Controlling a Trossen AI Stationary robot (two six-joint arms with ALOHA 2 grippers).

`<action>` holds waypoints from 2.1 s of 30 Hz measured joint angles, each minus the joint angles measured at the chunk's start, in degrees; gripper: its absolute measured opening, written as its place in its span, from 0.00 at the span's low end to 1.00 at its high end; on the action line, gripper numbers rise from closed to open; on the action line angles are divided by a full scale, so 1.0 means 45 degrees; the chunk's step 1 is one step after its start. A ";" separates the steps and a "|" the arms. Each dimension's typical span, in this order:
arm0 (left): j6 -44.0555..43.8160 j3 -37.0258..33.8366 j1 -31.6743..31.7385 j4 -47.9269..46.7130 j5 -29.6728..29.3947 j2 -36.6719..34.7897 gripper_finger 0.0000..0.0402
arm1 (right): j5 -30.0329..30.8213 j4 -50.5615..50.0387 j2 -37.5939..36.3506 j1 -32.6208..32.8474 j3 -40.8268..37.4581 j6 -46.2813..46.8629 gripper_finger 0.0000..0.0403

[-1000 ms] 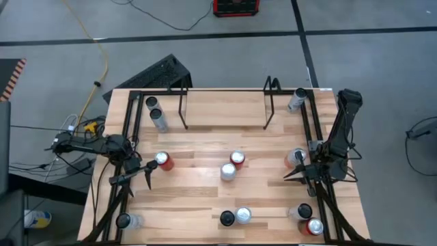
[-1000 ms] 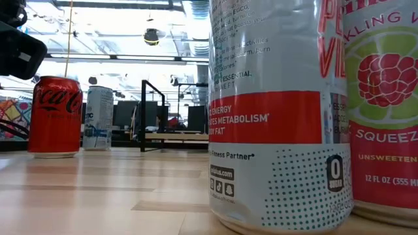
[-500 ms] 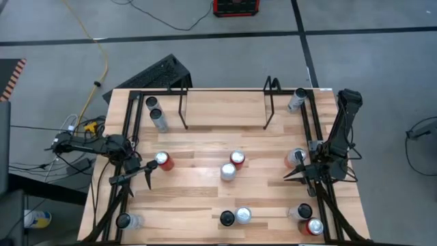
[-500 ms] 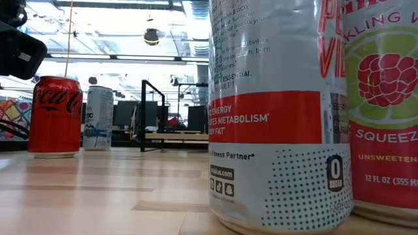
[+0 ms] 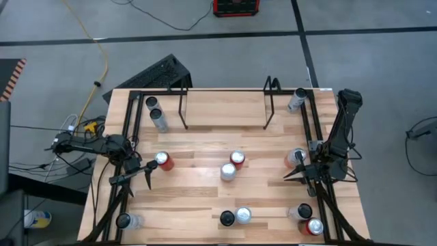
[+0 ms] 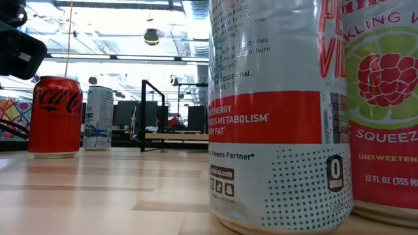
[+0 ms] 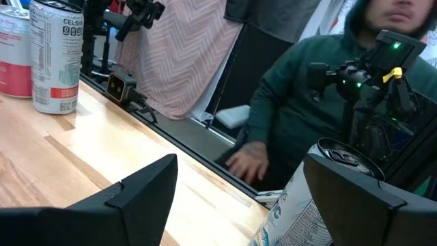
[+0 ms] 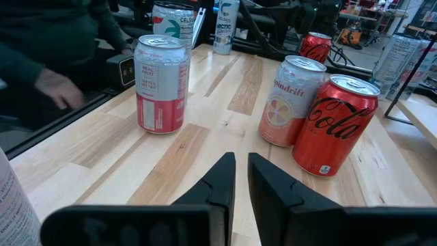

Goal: Place canned beverage on shelf

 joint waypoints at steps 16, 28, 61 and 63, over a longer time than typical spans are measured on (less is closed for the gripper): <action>0.0000 0.0000 0.0003 0.0000 0.0003 0.0000 0.76 | -0.0005 0.0004 -0.0001 0.0000 0.0000 -0.0001 0.17; 0.2416 -0.0005 0.0005 0.0015 -0.0010 0.0005 0.76 | -0.0003 0.0009 -0.0001 0.0001 0.0000 0.0004 0.17; 0.0313 -0.0010 -0.0003 0.8088 -0.6081 0.0000 0.76 | -0.2352 0.8391 0.0004 -0.4452 -0.0015 -0.6863 0.16; 0.0485 -0.0010 0.0003 0.7899 -0.7154 0.0000 0.76 | -0.3729 0.8653 0.0009 -0.5307 -0.0015 -0.6776 0.16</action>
